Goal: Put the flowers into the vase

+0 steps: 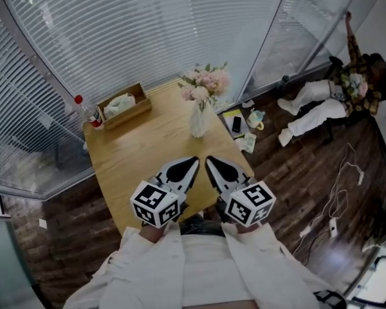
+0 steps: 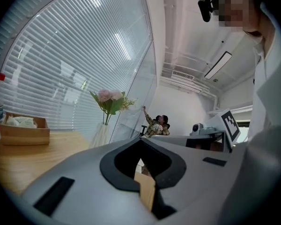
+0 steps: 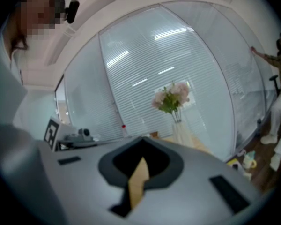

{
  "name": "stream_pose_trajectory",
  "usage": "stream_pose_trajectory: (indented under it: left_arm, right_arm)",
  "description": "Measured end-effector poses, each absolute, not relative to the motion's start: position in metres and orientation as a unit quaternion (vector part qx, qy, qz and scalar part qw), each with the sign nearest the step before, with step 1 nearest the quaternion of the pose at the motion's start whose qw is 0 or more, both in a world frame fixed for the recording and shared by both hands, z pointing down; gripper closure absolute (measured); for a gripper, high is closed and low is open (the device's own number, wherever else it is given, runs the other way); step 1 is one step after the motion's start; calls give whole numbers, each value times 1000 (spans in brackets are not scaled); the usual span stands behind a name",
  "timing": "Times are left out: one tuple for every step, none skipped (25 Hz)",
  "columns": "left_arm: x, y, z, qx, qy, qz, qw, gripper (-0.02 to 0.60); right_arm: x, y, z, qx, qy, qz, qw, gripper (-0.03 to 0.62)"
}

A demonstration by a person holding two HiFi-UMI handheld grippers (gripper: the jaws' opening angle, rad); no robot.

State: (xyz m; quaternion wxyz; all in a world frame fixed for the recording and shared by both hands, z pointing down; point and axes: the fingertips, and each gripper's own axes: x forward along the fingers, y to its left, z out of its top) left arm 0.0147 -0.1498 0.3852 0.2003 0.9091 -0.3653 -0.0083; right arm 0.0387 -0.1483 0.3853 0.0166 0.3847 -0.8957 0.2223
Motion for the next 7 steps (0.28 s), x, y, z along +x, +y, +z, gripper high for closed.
stream_pose_trajectory:
  left_arm:
    - [15,-150,385,909,-365,-6,199,572]
    - [16,-150,385,910,-364,-6,199,572]
    - [17,-149,385,910,-362,-8,200,572]
    - [18,-149,385,911,-360,-10,202,572]
    - [18,-148,386,911,-359,-12,204,572]
    - [19,-147,386,911,-357,-14,206,572]
    - [19,-146,386,911,-355,-16,207,572]
  right_arm:
    - [39,-149,385,386,-895,222,16,581]
    - [40,-149,385,386,-895,222,16,580]
    - [40,-148,386,387,-895,222,16,581]
    - [41,-148,386,387,-895,223,16,580]
    - [41,-147,387,387,-894,224,16,580]
    - [42,-147,387,386,-894,225,16,581]
    - [42,-146,388,386,-894,226,15,580]
